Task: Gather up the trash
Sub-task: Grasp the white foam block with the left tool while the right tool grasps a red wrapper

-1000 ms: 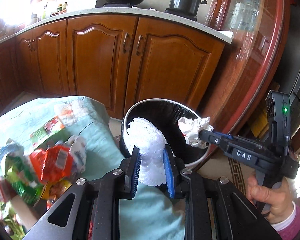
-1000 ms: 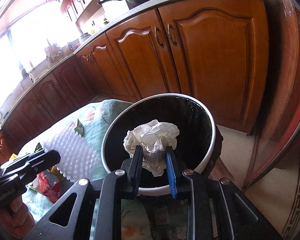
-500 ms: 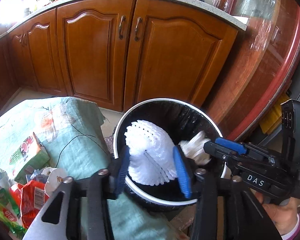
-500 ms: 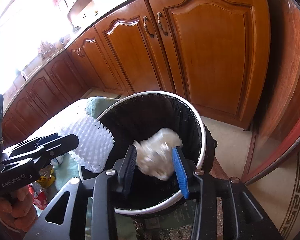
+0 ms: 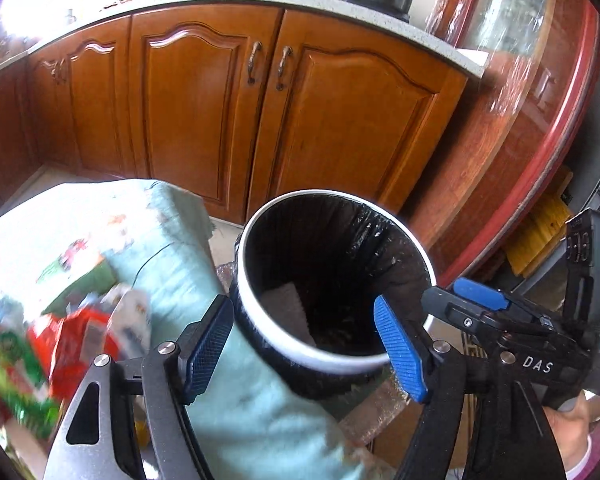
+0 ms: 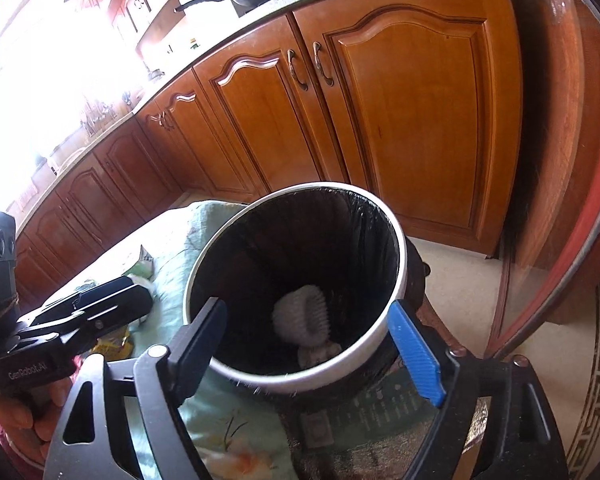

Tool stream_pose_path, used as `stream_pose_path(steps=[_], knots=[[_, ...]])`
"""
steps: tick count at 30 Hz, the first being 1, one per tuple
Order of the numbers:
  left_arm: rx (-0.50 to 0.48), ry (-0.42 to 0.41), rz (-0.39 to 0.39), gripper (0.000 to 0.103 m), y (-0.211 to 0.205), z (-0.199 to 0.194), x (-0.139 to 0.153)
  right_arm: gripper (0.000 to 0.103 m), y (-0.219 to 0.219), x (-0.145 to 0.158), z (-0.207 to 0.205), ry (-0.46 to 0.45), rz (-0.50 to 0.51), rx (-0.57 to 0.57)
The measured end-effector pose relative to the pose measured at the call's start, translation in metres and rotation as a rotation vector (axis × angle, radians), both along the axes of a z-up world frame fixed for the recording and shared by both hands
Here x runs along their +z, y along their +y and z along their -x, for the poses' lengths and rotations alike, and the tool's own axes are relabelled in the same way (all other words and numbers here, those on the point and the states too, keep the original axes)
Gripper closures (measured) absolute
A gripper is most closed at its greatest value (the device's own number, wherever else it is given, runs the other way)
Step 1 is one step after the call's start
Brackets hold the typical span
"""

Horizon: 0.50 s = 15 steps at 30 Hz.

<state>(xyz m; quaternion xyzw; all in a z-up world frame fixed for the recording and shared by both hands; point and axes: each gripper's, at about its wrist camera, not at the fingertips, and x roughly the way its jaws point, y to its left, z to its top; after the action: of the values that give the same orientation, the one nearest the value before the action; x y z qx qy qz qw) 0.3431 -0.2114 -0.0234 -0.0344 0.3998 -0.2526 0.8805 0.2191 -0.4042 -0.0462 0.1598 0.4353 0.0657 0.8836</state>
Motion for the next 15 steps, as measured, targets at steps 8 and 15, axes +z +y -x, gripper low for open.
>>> stream_pose_path(steps=[8,15], knots=[[0.059,-0.072,0.019,0.030,0.053,0.064,0.010,0.004,0.030,0.008,0.027,0.027,-0.001,0.031],[0.137,-0.102,0.015,0.030,0.106,0.117,0.013,0.001,0.080,0.019,0.047,0.062,0.012,0.111]])
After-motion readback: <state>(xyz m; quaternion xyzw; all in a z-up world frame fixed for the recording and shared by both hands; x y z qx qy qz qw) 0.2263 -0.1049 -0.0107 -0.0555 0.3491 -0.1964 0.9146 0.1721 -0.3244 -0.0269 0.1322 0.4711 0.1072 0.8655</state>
